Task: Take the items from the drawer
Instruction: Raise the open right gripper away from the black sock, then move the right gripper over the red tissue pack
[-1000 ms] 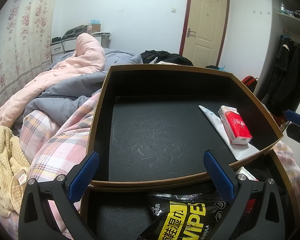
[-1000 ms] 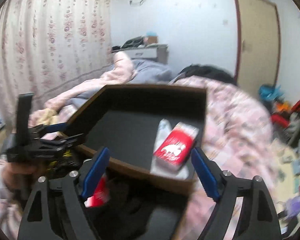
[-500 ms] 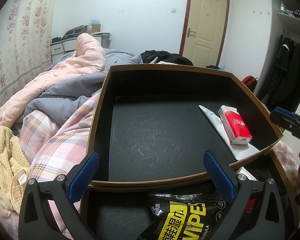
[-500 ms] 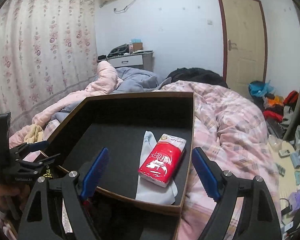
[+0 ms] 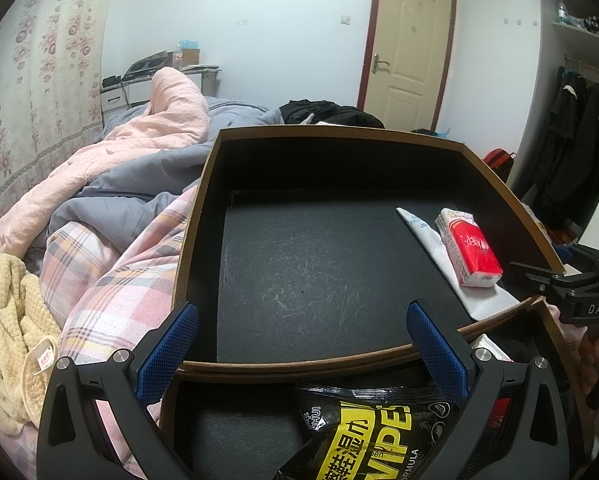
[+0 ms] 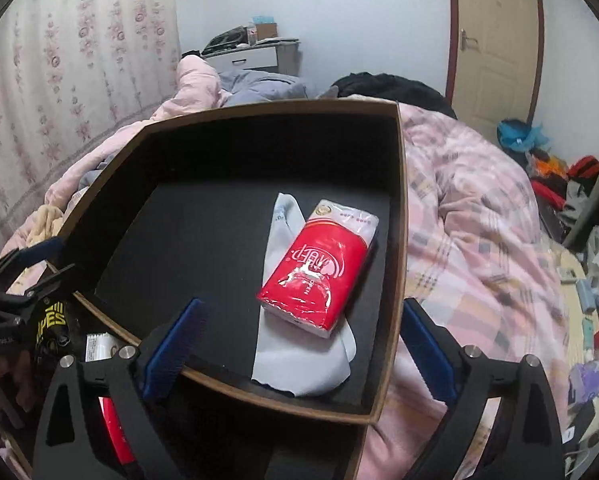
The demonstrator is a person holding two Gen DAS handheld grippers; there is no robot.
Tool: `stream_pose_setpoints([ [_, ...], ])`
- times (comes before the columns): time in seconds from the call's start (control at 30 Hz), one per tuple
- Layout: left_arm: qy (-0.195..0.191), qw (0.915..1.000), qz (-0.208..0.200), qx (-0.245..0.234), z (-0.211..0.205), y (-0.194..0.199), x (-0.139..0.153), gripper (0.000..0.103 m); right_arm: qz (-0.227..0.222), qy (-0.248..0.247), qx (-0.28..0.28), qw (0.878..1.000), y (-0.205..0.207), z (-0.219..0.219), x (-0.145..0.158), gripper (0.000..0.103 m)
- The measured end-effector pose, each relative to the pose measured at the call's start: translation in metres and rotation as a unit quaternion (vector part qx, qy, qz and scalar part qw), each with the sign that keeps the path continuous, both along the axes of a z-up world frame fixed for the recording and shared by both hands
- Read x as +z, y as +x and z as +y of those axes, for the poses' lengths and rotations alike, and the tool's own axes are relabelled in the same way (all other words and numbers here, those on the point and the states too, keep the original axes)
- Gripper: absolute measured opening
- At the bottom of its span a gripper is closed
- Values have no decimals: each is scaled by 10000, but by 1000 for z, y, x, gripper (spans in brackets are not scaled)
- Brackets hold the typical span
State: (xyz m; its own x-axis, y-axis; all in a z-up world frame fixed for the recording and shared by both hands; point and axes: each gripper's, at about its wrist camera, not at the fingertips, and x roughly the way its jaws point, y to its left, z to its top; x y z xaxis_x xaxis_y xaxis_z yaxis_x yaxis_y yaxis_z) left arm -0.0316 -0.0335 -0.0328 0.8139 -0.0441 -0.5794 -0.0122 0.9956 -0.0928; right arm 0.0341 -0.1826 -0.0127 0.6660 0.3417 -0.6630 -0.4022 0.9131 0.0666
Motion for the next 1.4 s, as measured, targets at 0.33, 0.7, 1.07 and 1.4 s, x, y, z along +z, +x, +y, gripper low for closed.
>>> stream_pose_setpoints([
  [0.33, 29, 10000, -17, -10, 0, 1, 2, 103, -175, -169, -219, 9995, -10, -6, 3, 102],
  [0.7, 71, 9999, -77, -28, -2, 0, 3, 103, -193, -174, -223, 9994, -8, -7, 3, 102],
  [1.07, 85, 9999, -116, -35, 1, 2, 2, 103, -238, -175, -252, 9992, -9, -9, 4, 102],
  [1.4, 105, 9998, -164, -54, -3, -3, 3, 103, -180, -77, -284, 9994, -8, -12, 3, 102],
])
